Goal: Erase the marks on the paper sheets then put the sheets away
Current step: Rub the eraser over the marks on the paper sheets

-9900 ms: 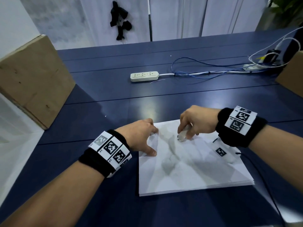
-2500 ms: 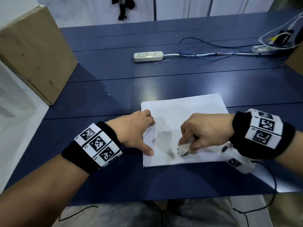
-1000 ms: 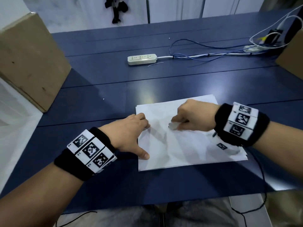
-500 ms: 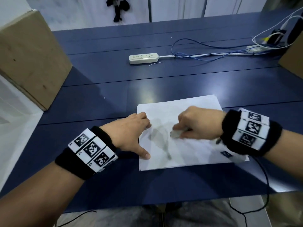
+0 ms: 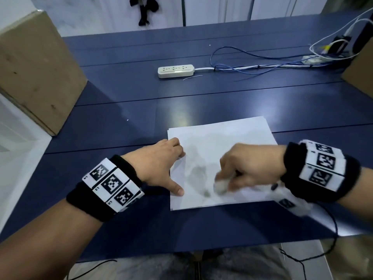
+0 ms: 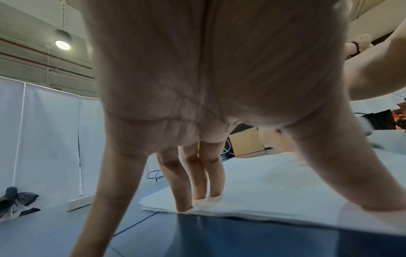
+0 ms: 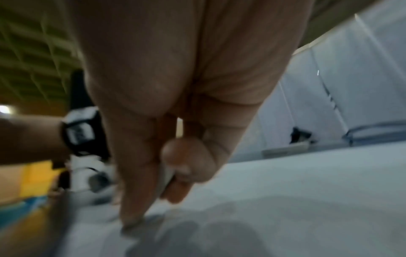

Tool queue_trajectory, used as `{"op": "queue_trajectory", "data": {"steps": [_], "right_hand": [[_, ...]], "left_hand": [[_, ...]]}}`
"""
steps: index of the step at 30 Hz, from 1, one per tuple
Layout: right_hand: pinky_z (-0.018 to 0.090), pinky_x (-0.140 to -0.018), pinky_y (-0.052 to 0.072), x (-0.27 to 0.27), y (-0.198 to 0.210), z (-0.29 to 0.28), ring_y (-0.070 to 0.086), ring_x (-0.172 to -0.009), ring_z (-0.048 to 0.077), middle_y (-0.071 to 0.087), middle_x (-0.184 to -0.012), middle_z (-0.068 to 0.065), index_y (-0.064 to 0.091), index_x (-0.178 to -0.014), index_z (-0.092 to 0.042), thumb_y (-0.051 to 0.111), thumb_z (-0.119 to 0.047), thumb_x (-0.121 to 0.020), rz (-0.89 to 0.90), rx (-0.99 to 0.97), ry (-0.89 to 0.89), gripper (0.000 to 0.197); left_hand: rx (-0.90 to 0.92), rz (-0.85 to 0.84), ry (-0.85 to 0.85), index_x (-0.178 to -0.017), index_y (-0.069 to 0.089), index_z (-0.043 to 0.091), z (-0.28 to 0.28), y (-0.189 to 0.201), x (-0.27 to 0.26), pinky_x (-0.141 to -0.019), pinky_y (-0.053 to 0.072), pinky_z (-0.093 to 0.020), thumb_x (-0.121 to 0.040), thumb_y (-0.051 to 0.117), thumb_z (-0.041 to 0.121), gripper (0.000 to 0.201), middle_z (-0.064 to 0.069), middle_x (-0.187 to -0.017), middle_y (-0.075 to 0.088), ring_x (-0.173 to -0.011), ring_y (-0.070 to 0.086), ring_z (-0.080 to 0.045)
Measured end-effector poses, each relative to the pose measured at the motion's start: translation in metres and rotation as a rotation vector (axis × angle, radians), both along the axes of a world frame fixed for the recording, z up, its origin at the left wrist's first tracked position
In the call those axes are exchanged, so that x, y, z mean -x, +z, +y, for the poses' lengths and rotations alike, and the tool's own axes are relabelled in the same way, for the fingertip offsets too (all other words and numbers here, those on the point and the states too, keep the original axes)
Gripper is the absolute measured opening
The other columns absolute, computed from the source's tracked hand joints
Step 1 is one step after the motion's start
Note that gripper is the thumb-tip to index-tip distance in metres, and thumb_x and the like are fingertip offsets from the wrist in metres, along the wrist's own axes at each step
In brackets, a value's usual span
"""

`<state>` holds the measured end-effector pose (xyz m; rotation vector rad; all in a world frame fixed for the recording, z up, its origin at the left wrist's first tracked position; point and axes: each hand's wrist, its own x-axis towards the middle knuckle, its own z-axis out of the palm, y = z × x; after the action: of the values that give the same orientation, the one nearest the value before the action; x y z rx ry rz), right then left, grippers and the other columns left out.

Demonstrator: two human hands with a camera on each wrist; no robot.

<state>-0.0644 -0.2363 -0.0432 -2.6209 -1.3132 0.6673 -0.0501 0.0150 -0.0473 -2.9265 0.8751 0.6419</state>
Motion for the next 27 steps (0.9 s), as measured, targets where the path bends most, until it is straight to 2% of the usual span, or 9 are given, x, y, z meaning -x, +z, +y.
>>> {"op": "queue_trajectory", "data": {"steps": [2,4,8,11,15,18,22,24,27], "right_hand": [[0.012,-0.068,0.042,0.008,0.002,0.003,0.054,-0.074,0.005,0.063,-0.078,-0.009,0.070,-0.107,-0.031,0.057,-0.045,-0.086,0.079,0.028,0.052,0.027],[0.007,-0.063,0.037,-0.004,0.004,0.004,0.052,-0.067,0.004,0.059,-0.070,-0.013,0.072,-0.107,-0.029,0.063,-0.038,-0.086,0.018,-0.002,-0.020,0.024],[0.027,-0.060,0.036,-0.039,0.001,0.002,0.042,-0.060,0.022,0.048,-0.056,0.001,0.068,-0.084,-0.016,0.052,-0.047,-0.092,-0.259,-0.052,-0.171,0.036],[0.029,-0.068,0.044,-0.025,-0.001,-0.002,0.055,-0.072,0.024,0.062,-0.071,0.004,0.070,-0.095,-0.018,0.042,-0.053,-0.087,-0.230,-0.027,-0.114,0.045],[0.015,-0.068,0.043,0.005,0.003,0.000,0.056,-0.074,0.005,0.063,-0.077,-0.007,0.070,-0.108,-0.035,0.059,-0.049,-0.085,0.080,-0.026,0.003,0.029],[0.004,-0.061,0.035,-0.014,0.004,0.000,0.051,-0.063,-0.008,0.053,-0.062,-0.020,0.071,-0.108,-0.038,0.067,-0.041,-0.084,-0.015,-0.029,-0.111,0.024],[0.020,-0.057,0.035,-0.036,0.005,-0.002,0.043,-0.054,0.008,0.047,-0.053,-0.006,0.065,-0.074,-0.028,0.058,-0.040,-0.091,-0.249,-0.058,-0.261,0.022],[0.023,-0.063,0.040,-0.027,0.003,-0.004,0.045,-0.060,0.011,0.059,-0.065,-0.003,0.068,-0.084,-0.025,0.059,-0.036,-0.090,-0.208,-0.057,-0.203,0.015],[0.007,-0.065,0.034,0.002,0.002,-0.002,0.047,-0.068,0.002,0.063,-0.081,-0.008,0.070,-0.111,-0.033,0.065,-0.038,-0.086,0.013,-0.019,-0.048,0.026]], "left_hand": [[-0.003,0.000,0.000,-0.138,0.042,0.021,0.000,0.000,0.000,-0.097,0.046,-0.036,-0.055,0.074,0.075,0.104,0.013,-0.114,0.035,-0.113,0.041,-0.011],[-0.010,-0.001,-0.005,-0.138,0.042,0.021,-0.001,0.000,0.000,-0.097,0.046,-0.036,-0.056,0.074,0.074,0.103,0.012,-0.115,0.035,-0.113,0.041,-0.011],[-0.008,-0.002,-0.002,-0.140,0.041,0.021,-0.002,0.002,0.001,-0.098,0.046,-0.036,-0.057,0.074,0.073,0.104,0.011,-0.116,0.036,-0.114,0.041,-0.012],[0.001,0.000,0.007,-0.138,0.042,0.020,-0.001,0.001,0.001,-0.098,0.045,-0.036,-0.057,0.074,0.073,0.102,0.012,-0.115,0.036,-0.114,0.041,-0.012],[0.003,0.000,0.000,-0.138,0.042,0.020,0.000,0.000,0.000,-0.098,0.045,-0.036,-0.056,0.074,0.073,0.103,0.012,-0.114,0.035,-0.113,0.040,-0.011],[-0.005,-0.003,-0.005,-0.138,0.042,0.019,-0.001,0.001,0.001,-0.098,0.045,-0.037,-0.057,0.074,0.073,0.103,0.011,-0.115,0.035,-0.114,0.040,-0.012],[-0.011,-0.004,-0.004,-0.139,0.041,0.019,-0.002,0.002,0.002,-0.099,0.044,-0.036,-0.058,0.074,0.073,0.103,0.010,-0.117,0.036,-0.114,0.040,-0.013],[-0.009,-0.001,0.000,-0.139,0.042,0.019,-0.001,0.002,0.001,-0.099,0.045,-0.036,-0.057,0.074,0.073,0.103,0.011,-0.116,0.036,-0.114,0.040,-0.013],[-0.005,0.000,0.003,-0.138,0.042,0.020,0.000,0.001,0.001,-0.098,0.046,-0.036,-0.056,0.074,0.074,0.104,0.012,-0.116,0.035,-0.114,0.041,-0.012]]}}
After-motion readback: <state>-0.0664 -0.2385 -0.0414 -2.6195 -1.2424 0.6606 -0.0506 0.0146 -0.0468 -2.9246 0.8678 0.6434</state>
